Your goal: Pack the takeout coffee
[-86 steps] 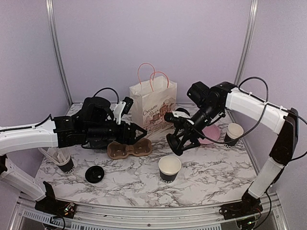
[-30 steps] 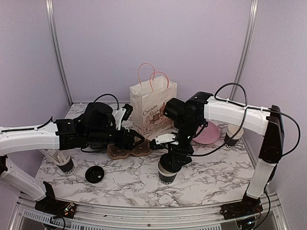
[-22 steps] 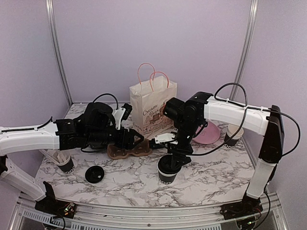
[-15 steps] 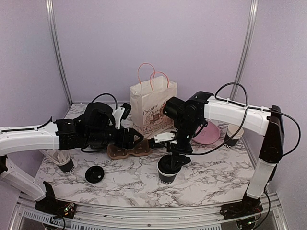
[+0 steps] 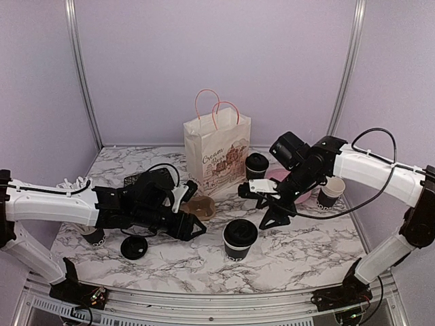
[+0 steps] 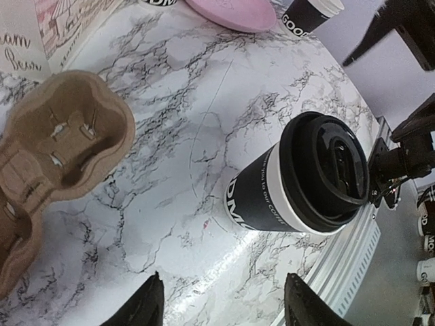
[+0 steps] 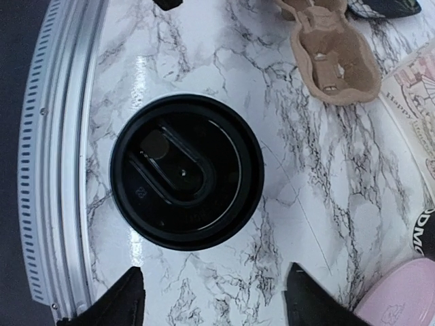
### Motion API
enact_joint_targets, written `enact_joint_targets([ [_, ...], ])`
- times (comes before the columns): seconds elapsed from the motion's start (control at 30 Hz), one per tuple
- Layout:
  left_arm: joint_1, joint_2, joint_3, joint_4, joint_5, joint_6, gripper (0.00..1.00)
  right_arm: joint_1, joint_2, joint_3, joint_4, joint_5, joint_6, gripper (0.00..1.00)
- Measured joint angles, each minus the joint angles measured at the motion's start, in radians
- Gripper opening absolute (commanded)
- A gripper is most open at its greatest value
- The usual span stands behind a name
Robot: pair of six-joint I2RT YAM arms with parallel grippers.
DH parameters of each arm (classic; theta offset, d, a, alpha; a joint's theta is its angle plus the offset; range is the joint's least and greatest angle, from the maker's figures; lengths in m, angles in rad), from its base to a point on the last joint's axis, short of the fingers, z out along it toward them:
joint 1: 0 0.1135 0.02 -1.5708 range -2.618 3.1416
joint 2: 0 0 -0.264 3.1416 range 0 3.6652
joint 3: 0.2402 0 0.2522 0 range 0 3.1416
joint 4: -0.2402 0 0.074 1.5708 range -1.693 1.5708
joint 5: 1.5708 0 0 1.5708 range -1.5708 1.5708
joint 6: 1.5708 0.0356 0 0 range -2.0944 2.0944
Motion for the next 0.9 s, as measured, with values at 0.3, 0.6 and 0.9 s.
enact_joint_targets([
  [0.3,-0.005,0.157,-0.016,0.133,0.073,-0.040,0.41,0.007,0.069,-0.071,0.089,0.001,-0.003,0.36],
  [0.6,-0.026,0.222,-0.026,0.233,0.121,-0.092,0.40,0.032,0.077,-0.071,0.111,0.005,-0.003,0.35],
  [0.9,-0.028,0.243,-0.016,0.238,0.123,-0.108,0.47,0.054,0.084,-0.071,0.109,0.038,-0.003,0.39],
])
